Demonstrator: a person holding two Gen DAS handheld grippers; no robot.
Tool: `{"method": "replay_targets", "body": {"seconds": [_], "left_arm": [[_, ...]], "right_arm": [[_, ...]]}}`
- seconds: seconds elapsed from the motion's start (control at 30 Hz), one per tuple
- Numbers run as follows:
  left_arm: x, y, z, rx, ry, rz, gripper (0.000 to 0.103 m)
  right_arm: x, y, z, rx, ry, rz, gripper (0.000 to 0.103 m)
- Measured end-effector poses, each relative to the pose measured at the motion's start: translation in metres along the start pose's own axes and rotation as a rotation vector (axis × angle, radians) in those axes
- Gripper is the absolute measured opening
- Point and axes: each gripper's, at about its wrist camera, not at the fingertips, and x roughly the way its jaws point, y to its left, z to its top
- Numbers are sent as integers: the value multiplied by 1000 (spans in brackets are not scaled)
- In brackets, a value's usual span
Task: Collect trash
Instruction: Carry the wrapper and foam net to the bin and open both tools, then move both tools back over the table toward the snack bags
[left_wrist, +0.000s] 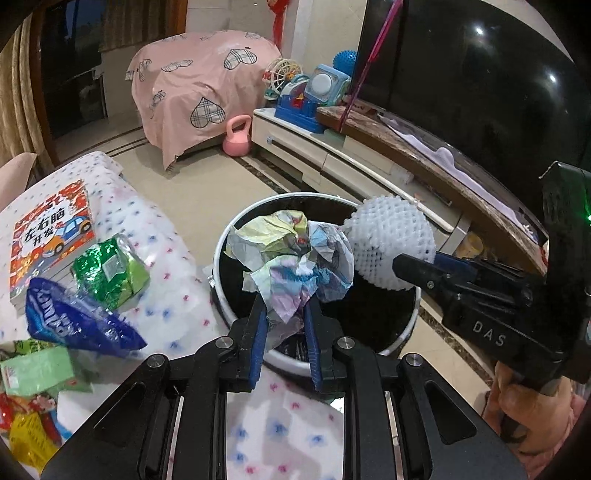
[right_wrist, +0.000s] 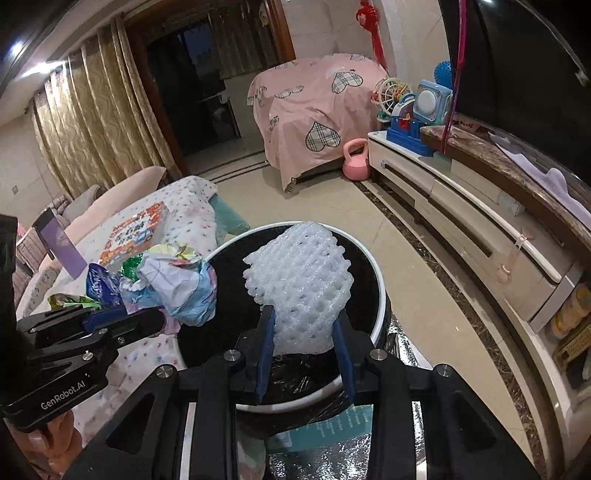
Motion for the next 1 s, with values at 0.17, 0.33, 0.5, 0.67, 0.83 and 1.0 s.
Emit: {"method": "replay_targets", "body": {"seconds": [0.17,0.33,0.5,0.67,0.83,1.0], "left_arm": [[10,2,-1,-5,20,16,55],[-2,6,-8,-20,4,10,58],[-27,17,-28,-74,-30,-3,67],[-55,33,-56,-124,-52,11,69],[-84,48,-85,-159,-73,53,70],[-113,72,-114,-218,-99,75,72]], "right_arm": [[16,-6,1,-6,36,-11,50],[14,-11,-2,18,34,-11,61],[1,-10,-7,49,8,21,77],[-23,8,-25,67,-47,66,94],[-37,31,-45,80,-71,124,95],[-43,52,-64,80,-65,178,96]]}}
